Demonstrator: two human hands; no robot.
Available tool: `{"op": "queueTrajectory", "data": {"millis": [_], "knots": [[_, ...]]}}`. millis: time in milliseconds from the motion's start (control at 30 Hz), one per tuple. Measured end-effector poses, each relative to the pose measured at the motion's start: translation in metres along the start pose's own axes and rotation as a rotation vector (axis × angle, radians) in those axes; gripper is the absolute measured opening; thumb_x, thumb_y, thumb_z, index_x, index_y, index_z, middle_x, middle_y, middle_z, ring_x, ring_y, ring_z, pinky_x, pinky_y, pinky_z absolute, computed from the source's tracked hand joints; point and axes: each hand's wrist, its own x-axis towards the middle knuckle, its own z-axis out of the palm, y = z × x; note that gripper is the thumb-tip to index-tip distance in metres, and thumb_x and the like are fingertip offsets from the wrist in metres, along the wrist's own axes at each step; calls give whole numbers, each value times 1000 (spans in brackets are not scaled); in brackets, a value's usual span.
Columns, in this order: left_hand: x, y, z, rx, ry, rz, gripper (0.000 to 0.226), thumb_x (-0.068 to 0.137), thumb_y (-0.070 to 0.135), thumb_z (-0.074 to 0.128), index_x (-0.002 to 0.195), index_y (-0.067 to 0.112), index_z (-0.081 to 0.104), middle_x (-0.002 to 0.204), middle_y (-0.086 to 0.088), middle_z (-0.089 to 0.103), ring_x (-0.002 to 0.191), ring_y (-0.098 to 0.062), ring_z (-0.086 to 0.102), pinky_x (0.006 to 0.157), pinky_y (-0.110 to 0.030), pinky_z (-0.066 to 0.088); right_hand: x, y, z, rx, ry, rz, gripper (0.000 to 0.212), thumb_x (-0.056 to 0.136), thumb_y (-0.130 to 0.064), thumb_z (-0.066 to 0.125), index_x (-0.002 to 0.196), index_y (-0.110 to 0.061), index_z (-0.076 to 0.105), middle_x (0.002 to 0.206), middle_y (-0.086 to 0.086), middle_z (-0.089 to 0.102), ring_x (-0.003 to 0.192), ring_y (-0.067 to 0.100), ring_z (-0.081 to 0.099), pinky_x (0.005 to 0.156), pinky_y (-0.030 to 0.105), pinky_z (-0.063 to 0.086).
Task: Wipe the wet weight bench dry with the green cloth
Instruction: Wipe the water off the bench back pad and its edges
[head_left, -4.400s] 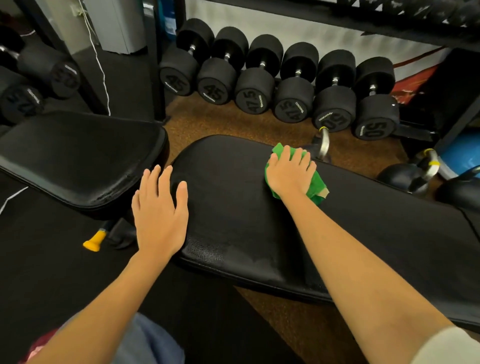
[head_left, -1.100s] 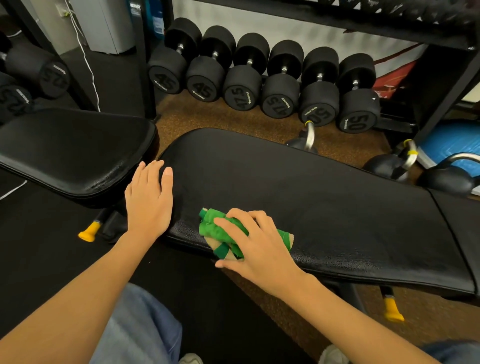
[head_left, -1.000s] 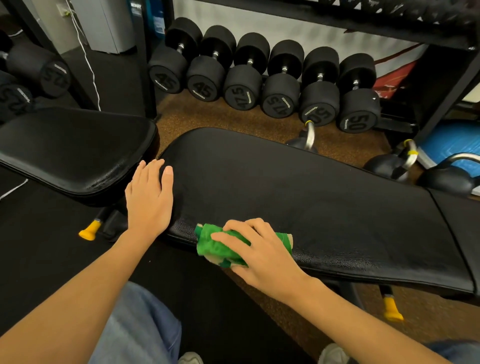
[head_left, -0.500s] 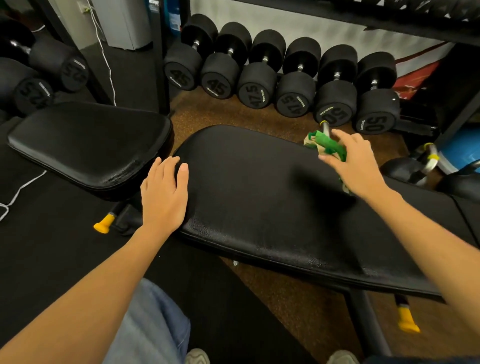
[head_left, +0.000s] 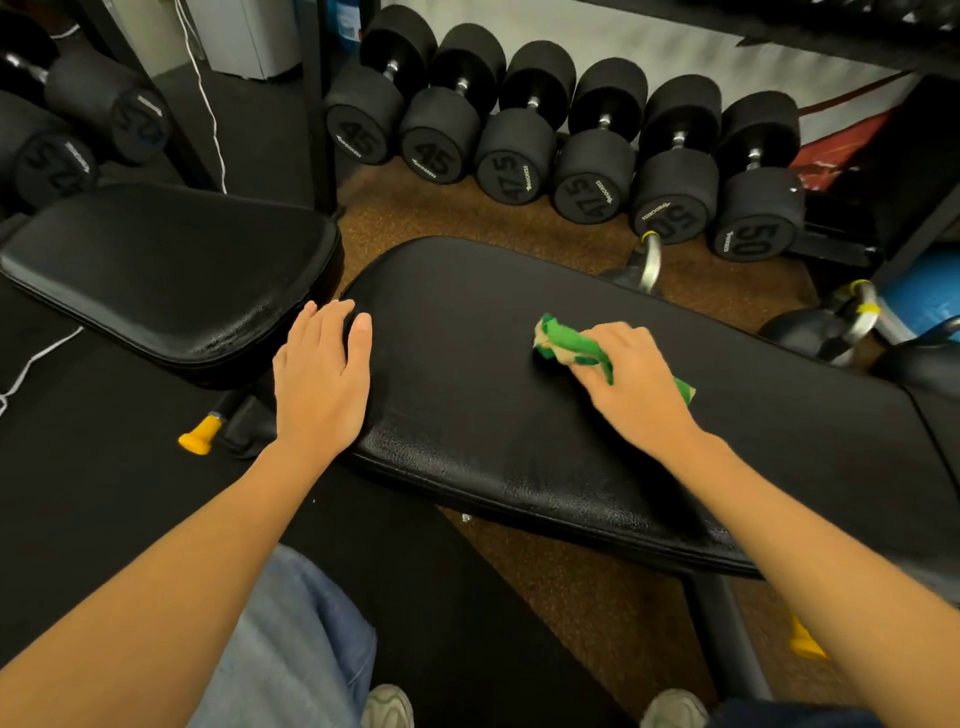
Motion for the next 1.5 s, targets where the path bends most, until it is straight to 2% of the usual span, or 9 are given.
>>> {"op": "queueTrajectory", "data": {"millis": [200, 467, 667, 833, 933, 1033, 1100, 1333, 1500], "knots": [[0, 0, 0, 19, -8, 9, 46, 103, 43, 27, 135, 18, 48, 144, 0, 46, 143, -17, 23, 112, -47, 20, -43, -48, -7, 155, -143, -80, 25, 87, -20, 67, 112, -18, 62, 108, -6, 57, 97, 11, 44, 85, 9, 27], [0, 0, -2, 23, -19, 3, 46, 103, 43, 26, 136, 19, 47, 144, -1, 45, 144, -17, 22, 112, -47, 18, -84, -81, -16, 249, -273, -180, 26, 88, -22, 65, 113, -23, 61, 112, -13, 55, 103, 6, 44, 90, 17, 32], [-1, 1, -2, 11, -16, 2, 45, 103, 41, 27, 136, 18, 47, 145, -1, 45, 144, -18, 22, 112, -46, 18, -82, -89, -44, 366, -519, -164, 22, 90, -31, 64, 112, -31, 63, 105, -18, 58, 100, 4, 50, 87, 19, 39], [-2, 1, -2, -17, -6, -12, 44, 103, 40, 28, 136, 18, 46, 145, 1, 44, 144, -17, 21, 113, -44, 17, -27, -59, -59, 373, -122, 126, 15, 86, -29, 69, 100, -25, 66, 94, -4, 59, 85, -1, 55, 72, 12, 39], [-1, 0, -1, -23, 12, -16, 44, 103, 40, 28, 136, 18, 47, 145, 1, 45, 144, -17, 22, 112, -44, 18, 21, -23, -50, 211, 61, 261, 22, 89, -26, 65, 85, -5, 67, 80, 14, 51, 81, 16, 51, 69, 29, 35], [0, -1, 0, -49, 33, -25, 44, 103, 40, 29, 137, 18, 47, 145, 1, 45, 144, -17, 23, 112, -41, 19, 61, 13, -22, 29, 117, 459, 34, 94, -38, 54, 102, -7, 65, 104, 17, 49, 107, 34, 46, 81, 31, 33], [0, -2, 1, -77, 43, -25, 47, 101, 42, 28, 137, 18, 47, 145, 1, 45, 143, -17, 23, 112, -40, 20, 75, 26, 0, -150, 101, 558, 42, 96, -41, 48, 115, -5, 59, 119, 20, 48, 112, 40, 42, 90, 43, 37], [1, -6, 5, -118, 54, -26, 53, 98, 48, 23, 138, 21, 45, 146, 4, 44, 143, -14, 22, 112, -33, 18, 108, 2, 40, -154, 131, 339, 37, 97, -31, 50, 116, -1, 57, 121, 19, 51, 112, 37, 43, 92, 37, 32], [1, -7, 5, -126, 61, -23, 59, 96, 52, 19, 138, 20, 46, 145, 4, 45, 143, -14, 23, 111, -31, 18, 93, -50, 56, -25, 90, 30, 25, 93, -31, 57, 99, -7, 62, 104, 14, 56, 92, 33, 48, 81, 33, 30]]}}
